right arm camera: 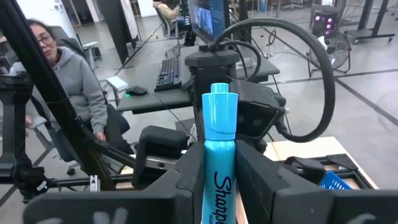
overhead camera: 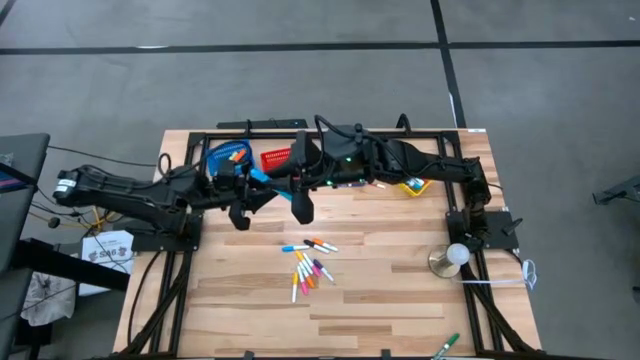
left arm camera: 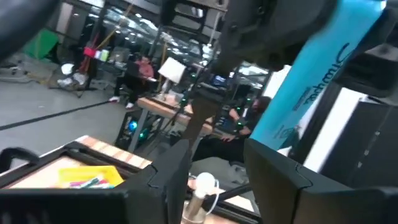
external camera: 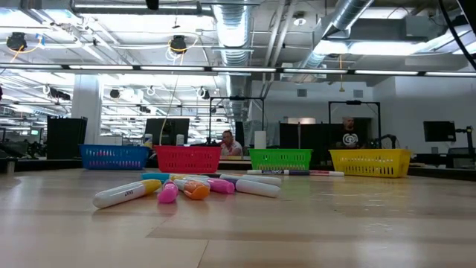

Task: Pick & Place Markers
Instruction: Put the large blue highlighter pen into the blue bin

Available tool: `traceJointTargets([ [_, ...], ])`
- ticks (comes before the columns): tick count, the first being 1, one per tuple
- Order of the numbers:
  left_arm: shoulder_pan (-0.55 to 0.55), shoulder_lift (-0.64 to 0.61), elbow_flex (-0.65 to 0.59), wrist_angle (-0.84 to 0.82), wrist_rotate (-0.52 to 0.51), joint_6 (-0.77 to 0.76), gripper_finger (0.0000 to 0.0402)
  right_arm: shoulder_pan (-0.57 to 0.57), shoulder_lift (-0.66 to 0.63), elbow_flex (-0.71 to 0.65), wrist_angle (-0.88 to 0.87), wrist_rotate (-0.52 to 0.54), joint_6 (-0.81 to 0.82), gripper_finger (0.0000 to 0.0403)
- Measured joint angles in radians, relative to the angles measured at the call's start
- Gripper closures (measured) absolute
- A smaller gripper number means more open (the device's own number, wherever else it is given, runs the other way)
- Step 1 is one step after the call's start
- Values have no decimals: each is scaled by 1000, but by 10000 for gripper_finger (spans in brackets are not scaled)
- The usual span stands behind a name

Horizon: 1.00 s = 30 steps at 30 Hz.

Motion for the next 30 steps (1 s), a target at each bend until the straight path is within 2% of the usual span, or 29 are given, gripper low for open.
traceJointTargets([
  [7,-23,26,0,50,94,144,225,1,0,0,-18,0,0,335],
  [17,-34,32,0,116,58,304,206,7,0,0,-24,-3,7,335],
  [30,-28,141,0,304,55,328,209,7,0,0,-20,-3,7,335],
])
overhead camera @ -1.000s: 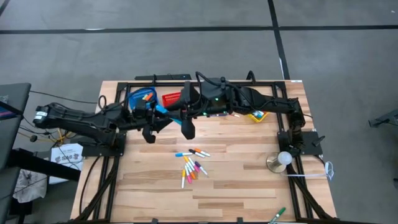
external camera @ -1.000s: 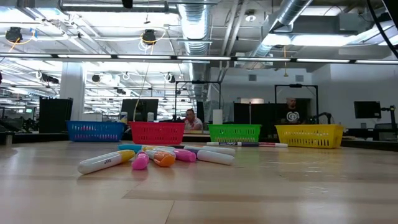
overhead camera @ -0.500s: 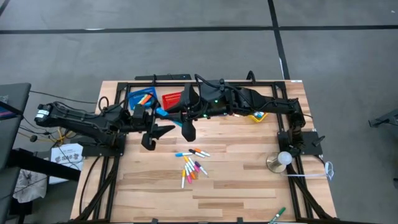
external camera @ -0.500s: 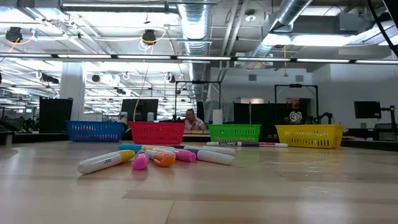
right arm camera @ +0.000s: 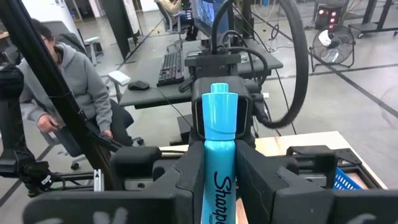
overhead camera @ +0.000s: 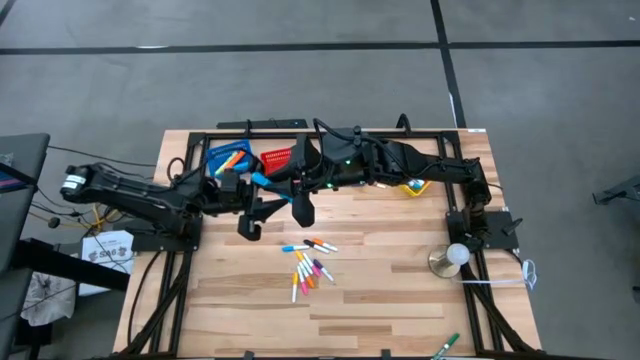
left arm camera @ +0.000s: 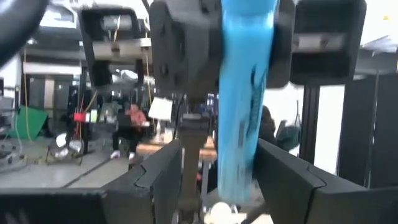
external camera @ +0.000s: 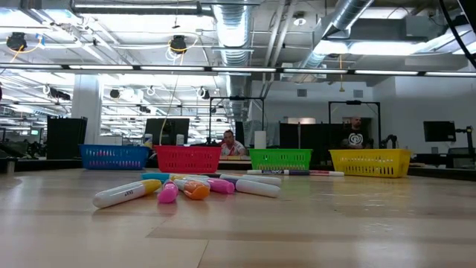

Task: Pick & Place Markers
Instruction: Put the large blue highlighter pen into the blue bin

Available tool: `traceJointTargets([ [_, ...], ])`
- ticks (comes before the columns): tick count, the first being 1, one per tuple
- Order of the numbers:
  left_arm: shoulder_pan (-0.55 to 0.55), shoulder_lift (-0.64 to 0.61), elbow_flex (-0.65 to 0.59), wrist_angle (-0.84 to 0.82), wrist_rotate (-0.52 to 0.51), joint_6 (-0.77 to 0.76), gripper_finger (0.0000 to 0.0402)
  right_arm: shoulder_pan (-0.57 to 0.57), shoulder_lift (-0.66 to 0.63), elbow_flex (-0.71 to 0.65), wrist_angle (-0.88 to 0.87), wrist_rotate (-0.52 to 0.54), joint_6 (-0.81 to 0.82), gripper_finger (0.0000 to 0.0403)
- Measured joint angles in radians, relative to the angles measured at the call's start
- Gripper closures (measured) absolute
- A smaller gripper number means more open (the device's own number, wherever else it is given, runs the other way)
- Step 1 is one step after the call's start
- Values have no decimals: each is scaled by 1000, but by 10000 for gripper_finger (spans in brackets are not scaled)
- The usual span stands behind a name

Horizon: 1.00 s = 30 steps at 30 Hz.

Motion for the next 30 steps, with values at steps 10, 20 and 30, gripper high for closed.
traceJointTargets([
  [10,0,26,0,91,-11,0,211,0,0,0,-2,0,0,335],
  [20,-1,26,0,91,-5,-2,317,-2,0,0,-3,3,-1,335],
  [30,0,26,0,91,-7,-12,327,-1,0,0,-4,5,0,335],
])
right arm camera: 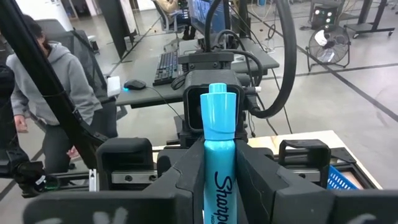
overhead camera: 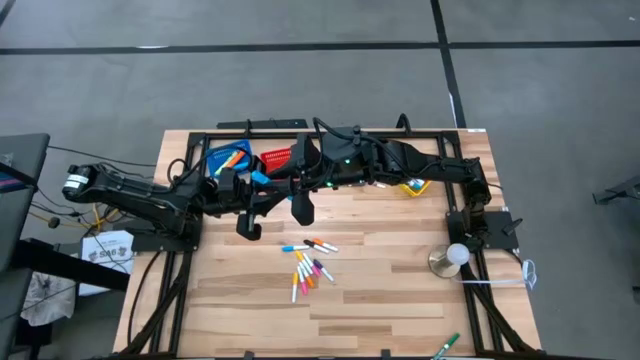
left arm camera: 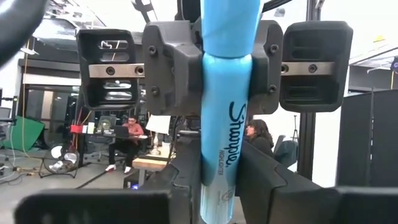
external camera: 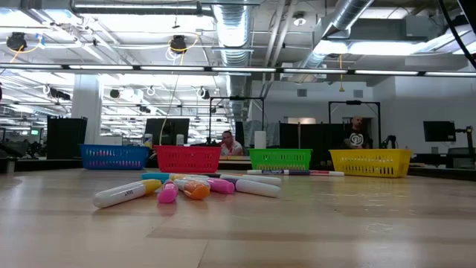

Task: Pick & Place Markers
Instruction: Put the large blue highlighter pen into the blue bin

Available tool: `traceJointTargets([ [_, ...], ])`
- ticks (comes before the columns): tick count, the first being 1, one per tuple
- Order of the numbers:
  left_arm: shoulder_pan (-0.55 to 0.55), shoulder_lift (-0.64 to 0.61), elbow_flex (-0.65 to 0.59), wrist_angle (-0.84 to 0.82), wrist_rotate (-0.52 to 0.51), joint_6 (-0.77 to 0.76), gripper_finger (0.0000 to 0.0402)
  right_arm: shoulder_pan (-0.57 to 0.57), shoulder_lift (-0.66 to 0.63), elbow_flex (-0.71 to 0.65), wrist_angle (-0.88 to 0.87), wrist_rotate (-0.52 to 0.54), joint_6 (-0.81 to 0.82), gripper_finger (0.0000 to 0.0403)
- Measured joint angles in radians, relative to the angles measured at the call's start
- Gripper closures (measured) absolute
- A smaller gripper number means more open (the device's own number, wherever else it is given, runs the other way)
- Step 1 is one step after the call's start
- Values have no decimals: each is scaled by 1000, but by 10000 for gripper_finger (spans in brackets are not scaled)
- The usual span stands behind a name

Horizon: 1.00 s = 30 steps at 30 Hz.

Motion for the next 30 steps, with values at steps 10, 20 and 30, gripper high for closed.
traceJointTargets([
  [10,2,0,0,0,-11,-10,330,2,0,0,-35,44,38,243],
  [20,1,-4,0,-1,-25,-13,325,2,-70,1,-60,-18,-4,164],
  [30,-2,-159,1,-440,-352,-40,325,-3,-212,0,-269,254,19,164],
])
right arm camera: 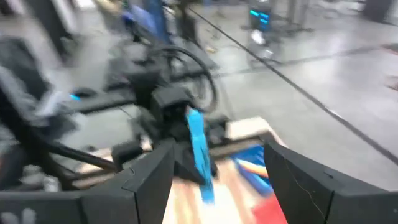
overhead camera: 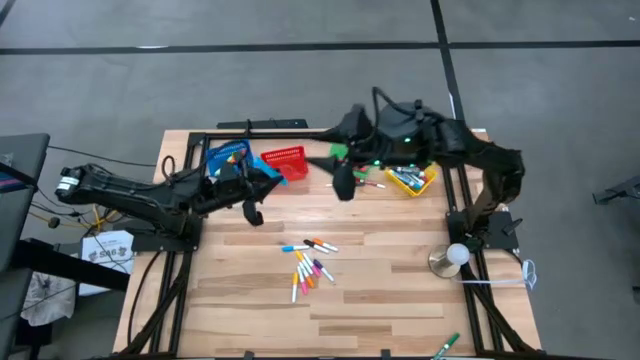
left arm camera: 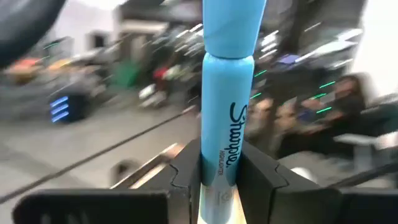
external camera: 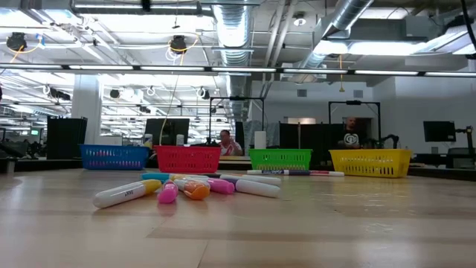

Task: Pick & Place Markers
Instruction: Put the large blue highlighter pen into the blue bin

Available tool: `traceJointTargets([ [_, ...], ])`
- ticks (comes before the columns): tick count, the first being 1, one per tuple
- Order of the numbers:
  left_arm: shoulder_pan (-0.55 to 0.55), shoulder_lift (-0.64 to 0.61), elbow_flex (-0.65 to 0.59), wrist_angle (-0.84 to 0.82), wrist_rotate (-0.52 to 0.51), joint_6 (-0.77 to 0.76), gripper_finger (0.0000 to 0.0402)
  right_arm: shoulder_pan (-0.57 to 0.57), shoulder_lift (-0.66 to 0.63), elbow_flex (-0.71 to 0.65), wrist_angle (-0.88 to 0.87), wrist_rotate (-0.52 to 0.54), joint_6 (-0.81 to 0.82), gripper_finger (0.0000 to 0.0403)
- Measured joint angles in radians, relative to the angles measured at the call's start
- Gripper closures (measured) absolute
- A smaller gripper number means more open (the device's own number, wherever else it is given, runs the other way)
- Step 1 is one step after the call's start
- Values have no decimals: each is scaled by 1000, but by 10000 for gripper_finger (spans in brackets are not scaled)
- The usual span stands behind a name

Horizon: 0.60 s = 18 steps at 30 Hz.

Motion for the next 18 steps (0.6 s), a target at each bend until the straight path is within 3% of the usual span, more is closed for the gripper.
traceJointTargets([
  [6,0,-100,0,-382,-294,-45,324,-4,-10,0,-160,107,8,164],
  [9,10,-108,0,-560,-380,-151,323,-4,8,0,-206,140,27,164],
  [14,70,-82,-1,-779,-374,-350,325,-10,33,-2,-267,171,37,164],
  [18,161,-43,-1,-869,-252,-426,324,-24,32,-9,-288,177,43,164],
])
